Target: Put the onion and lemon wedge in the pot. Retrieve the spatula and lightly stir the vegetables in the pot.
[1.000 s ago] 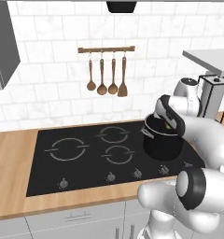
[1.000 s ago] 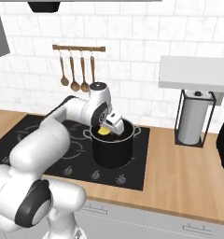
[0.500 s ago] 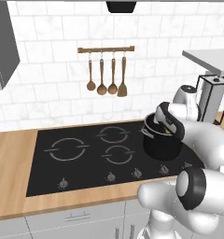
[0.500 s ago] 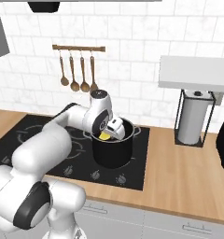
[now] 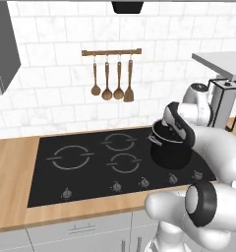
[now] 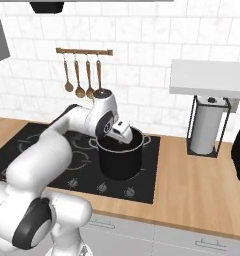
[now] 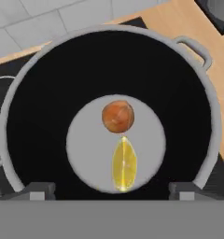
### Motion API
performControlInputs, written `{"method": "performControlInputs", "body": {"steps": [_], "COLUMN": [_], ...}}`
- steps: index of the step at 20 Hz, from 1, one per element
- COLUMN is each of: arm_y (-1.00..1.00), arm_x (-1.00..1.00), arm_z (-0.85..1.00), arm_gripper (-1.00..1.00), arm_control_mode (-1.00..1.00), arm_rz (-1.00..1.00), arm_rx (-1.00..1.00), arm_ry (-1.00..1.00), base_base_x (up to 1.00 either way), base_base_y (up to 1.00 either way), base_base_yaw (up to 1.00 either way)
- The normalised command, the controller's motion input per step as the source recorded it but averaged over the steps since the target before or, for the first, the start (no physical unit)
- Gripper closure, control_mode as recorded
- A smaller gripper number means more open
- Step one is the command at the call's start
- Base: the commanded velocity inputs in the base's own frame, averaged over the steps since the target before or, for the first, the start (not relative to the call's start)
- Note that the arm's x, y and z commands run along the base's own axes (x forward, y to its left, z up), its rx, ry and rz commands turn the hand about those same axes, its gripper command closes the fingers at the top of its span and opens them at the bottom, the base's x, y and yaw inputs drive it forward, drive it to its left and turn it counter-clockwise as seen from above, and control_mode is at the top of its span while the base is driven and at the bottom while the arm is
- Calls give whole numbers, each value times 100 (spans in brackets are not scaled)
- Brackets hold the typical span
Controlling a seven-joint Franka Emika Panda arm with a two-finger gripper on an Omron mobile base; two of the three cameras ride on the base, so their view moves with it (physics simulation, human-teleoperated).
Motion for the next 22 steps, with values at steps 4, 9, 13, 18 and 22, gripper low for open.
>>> {"method": "performControlInputs", "body": {"steps": [4,9,13,18,22], "arm_y": [0,14,8,6,1], "arm_x": [-94,-100,-89,-25,-3], "arm_z": [100,85,5,-11,-2], "arm_gripper": [-100,-100,-100,-100,-100], "arm_control_mode": [-100,-100,-100,-100,100], "arm_rz": [5,3,4,1,0], "arm_rx": [0,0,0,-2,-1], "arm_ry": [-2,7,15,10,1], "base_base_x": [0,0,0,0,-60], "base_base_y": [0,0,0,0,2], "base_base_yaw": [0,0,0,0,0]}}
